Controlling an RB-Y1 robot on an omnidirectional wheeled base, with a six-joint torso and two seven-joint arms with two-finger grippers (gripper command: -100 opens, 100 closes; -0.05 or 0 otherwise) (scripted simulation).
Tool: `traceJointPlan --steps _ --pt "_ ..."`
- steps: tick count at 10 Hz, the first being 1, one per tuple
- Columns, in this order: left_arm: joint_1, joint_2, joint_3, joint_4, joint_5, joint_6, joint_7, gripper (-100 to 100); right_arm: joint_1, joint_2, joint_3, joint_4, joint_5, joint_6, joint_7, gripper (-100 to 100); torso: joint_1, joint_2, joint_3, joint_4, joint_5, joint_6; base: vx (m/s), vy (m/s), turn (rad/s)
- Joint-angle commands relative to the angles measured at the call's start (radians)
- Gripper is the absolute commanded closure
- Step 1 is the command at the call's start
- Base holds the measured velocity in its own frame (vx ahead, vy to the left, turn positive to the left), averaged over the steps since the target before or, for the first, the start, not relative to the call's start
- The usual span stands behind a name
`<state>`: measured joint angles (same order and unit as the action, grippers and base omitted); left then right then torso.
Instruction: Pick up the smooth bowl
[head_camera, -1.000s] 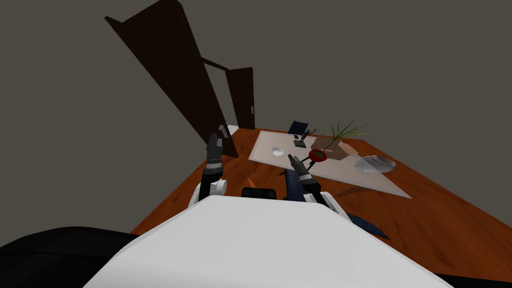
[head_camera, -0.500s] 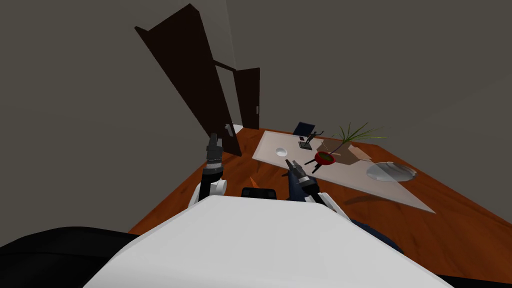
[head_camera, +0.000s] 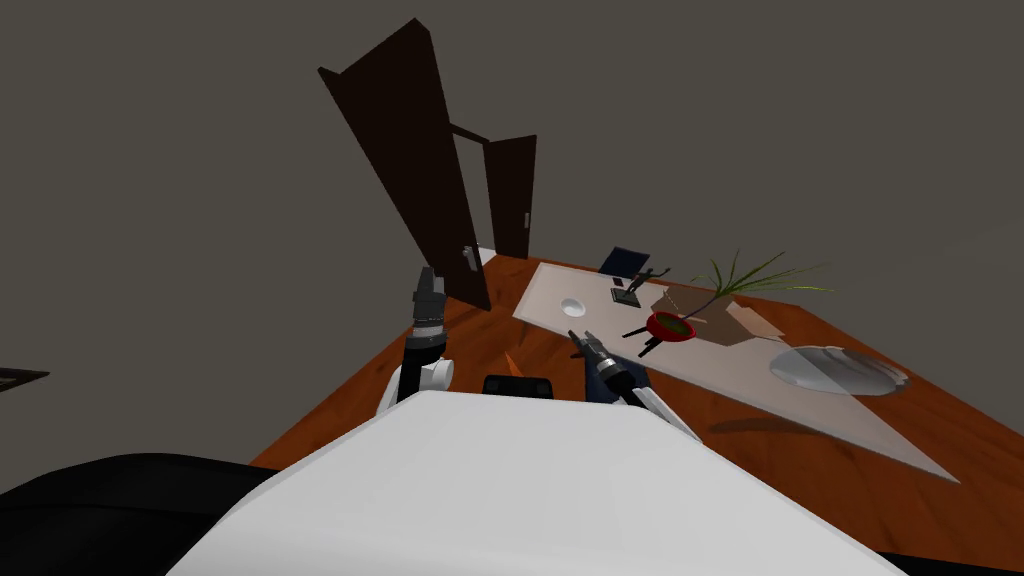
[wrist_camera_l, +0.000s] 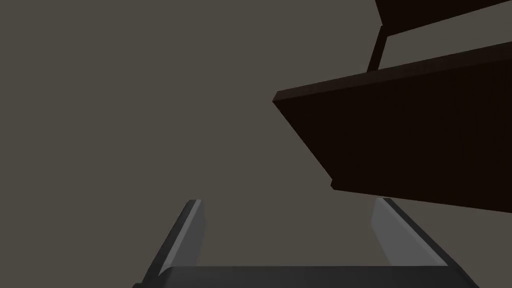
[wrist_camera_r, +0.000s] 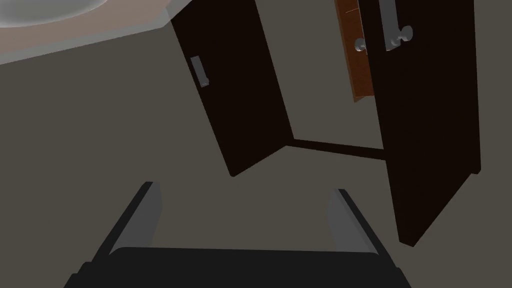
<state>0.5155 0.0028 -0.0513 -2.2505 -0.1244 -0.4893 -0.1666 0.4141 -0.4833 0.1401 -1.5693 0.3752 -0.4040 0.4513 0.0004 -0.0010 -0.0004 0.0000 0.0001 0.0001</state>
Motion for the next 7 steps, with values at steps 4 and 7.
traceJointPlan --steps 4,7 --pt "0.000 0.000 0.000 0.000 0.000 0.000 0.000 0 -0.041 -0.068 0.063 0.161 0.049 0.065 0.053 -100 -0.001 0.000 0.000 0.000 0.000 0.001 0.015 0.027 0.178" --pt "0.000 0.000 0.000 0.000 0.000 0.000 0.000 0 -0.081 -0.121 0.115 0.271 0.083 0.117 0.089 -100 0.000 -0.002 -0.001 0.000 0.000 0.001 0.043 0.037 0.203"
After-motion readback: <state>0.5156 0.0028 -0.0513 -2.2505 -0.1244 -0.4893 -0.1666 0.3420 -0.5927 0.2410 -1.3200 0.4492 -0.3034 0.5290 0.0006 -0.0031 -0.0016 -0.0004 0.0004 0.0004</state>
